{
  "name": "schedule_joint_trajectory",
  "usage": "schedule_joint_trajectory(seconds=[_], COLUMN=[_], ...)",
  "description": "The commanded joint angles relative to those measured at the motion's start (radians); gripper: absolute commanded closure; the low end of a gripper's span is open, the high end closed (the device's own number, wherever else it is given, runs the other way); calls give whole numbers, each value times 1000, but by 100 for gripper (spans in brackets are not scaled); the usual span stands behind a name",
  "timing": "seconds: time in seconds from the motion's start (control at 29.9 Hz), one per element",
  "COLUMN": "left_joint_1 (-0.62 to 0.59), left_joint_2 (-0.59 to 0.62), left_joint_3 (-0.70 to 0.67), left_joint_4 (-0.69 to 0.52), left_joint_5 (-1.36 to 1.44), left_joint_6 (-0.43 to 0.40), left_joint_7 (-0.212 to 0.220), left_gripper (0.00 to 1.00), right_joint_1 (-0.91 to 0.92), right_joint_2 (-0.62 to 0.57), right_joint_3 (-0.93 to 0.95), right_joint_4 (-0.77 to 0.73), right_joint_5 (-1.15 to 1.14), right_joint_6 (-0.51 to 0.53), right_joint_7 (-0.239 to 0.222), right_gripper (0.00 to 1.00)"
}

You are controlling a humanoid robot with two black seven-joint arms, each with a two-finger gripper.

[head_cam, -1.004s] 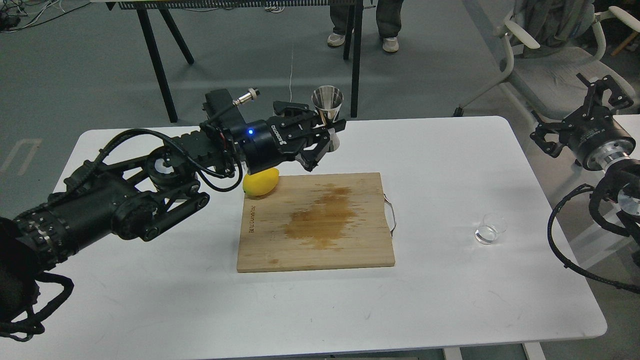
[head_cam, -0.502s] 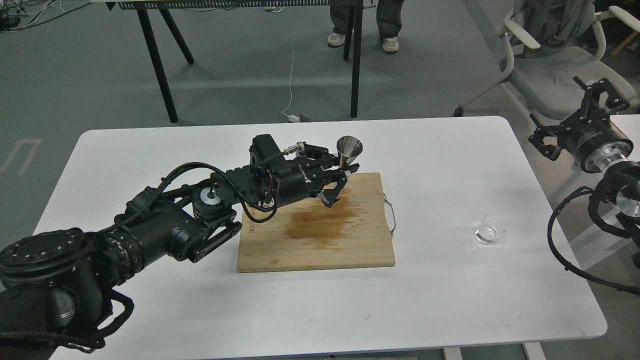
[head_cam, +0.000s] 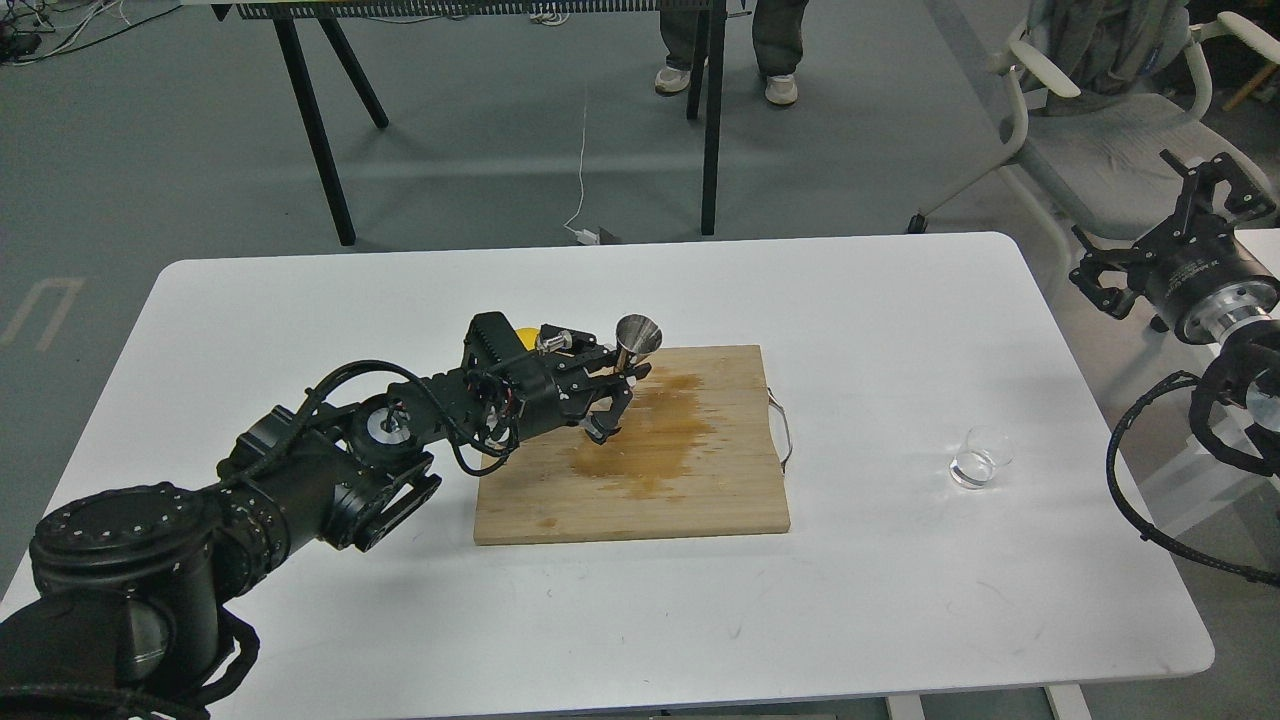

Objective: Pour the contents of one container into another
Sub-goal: 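Lower the jigger onto the cutting board beside the lemon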

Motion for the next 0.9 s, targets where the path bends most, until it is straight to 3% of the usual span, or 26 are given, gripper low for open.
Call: schedule_joint_trajectory(seconds=[0.0,0.43,0.87], left_joint_1=[18,53,55], left_joint_2=[0,0,0], left_joint_3=[0,-1,-3], left_joint_4=[-4,-105,-115], left_joint_5=[-4,-64,-87], left_joint_6=[3,3,3], left_joint_7=[0,0,0], left_gripper=[100,100,99], right_joint_1=[0,0,0], right_joint_2=[0,0,0], right_joint_3=[0,0,0], right_joint_4=[0,0,0], right_joint_5=[0,0,0], right_joint_6=[0,0,0], right_joint_7=[0,-1,0], right_gripper=[1,1,1])
